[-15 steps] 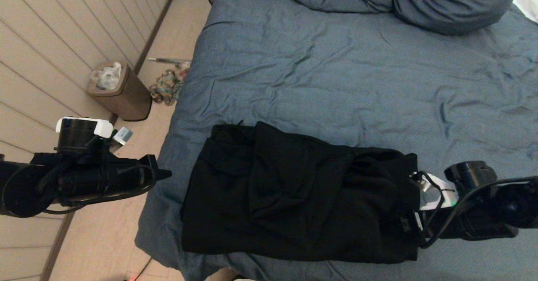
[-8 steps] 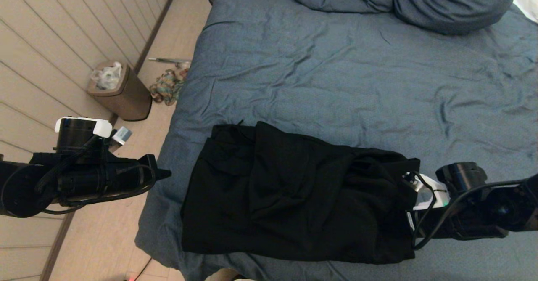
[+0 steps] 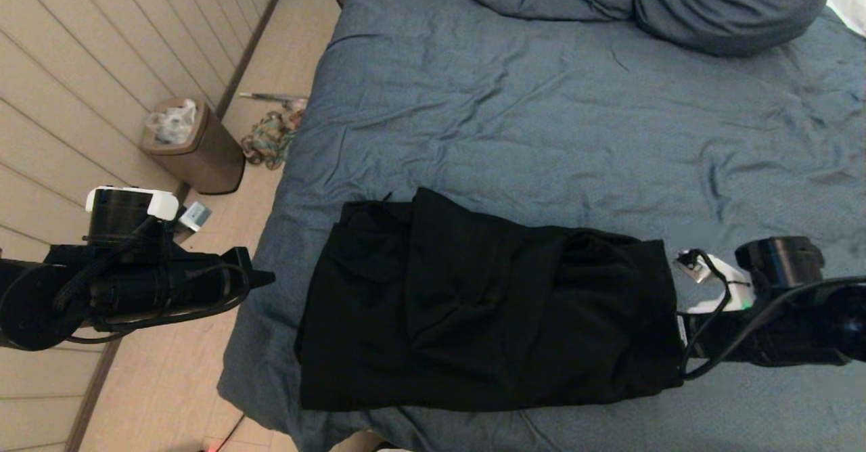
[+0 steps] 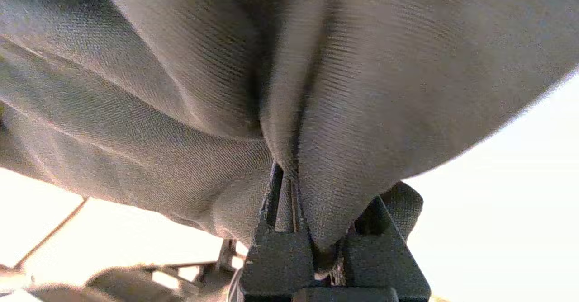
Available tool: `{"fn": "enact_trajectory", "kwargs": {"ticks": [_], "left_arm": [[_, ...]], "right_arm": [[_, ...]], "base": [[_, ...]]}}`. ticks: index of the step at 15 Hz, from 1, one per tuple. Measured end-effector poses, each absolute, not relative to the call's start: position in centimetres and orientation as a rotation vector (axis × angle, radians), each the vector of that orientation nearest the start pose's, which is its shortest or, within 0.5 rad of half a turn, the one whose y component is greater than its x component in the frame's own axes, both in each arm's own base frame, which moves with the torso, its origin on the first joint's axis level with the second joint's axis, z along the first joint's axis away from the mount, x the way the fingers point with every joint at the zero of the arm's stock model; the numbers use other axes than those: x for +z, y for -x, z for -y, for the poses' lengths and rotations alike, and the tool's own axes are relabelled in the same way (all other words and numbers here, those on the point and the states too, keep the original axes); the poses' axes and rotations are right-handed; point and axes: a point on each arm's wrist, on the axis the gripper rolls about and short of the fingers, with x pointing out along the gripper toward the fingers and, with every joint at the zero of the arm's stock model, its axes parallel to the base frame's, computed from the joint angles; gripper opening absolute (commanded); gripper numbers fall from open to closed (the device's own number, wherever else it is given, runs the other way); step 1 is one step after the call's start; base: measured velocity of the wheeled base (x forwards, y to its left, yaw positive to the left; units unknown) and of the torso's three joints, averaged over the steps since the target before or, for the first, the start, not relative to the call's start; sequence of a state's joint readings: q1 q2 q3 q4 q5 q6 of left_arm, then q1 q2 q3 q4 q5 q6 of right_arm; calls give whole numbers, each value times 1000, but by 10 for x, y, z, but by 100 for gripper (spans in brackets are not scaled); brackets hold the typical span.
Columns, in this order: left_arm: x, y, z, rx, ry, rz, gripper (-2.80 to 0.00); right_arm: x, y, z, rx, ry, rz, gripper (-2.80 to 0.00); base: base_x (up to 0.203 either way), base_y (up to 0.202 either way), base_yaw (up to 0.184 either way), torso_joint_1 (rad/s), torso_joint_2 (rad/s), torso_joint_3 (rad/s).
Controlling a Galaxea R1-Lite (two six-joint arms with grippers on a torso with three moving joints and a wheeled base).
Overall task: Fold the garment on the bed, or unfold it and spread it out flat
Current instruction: Fold the black sweatshirt
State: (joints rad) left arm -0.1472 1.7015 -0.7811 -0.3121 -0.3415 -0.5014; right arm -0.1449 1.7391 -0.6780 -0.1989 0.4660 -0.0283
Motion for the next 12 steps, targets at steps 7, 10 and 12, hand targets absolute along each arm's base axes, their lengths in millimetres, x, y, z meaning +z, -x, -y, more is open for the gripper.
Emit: {"fn": "enact_trajectory", "kwargs": {"ticks": [7, 10, 12], "left_arm": [[146, -284, 50, -311, 535, -720, -280], [145, -285, 50, -311, 536, -725, -280], [144, -285, 50, -311, 536, -726, -280]], "right_arm": [[122, -267, 110, 56, -265, -699, -280], [127, -258, 149, -56, -256, -659, -280], [134, -251, 175, -136, -256, -620, -280]], "base": [[0, 0, 0, 0, 0, 0], [0, 0, 0, 0, 0, 0], [0, 0, 0, 0, 0, 0]]}}
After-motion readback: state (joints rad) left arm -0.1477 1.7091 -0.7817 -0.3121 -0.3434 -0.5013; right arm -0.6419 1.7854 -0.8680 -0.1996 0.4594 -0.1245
